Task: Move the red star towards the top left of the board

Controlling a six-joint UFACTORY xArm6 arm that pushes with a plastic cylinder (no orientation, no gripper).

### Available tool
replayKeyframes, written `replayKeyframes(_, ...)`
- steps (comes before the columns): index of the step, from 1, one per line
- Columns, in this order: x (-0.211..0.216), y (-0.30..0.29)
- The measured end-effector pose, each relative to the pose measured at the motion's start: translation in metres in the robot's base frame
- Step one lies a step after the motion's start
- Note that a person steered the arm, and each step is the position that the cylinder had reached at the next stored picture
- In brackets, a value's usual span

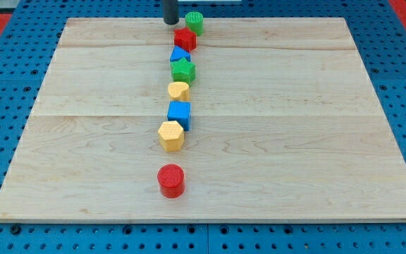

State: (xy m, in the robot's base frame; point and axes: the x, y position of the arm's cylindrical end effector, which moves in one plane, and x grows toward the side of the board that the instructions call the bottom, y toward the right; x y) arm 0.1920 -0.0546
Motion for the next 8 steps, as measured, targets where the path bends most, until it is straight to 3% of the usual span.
replayKeyframes(2,0.042,0.099)
replayKeyframes(4,0.071,0.062)
replayKeyframes(6,0.063,-0.039)
replayKeyframes(8,0.046,-0.022)
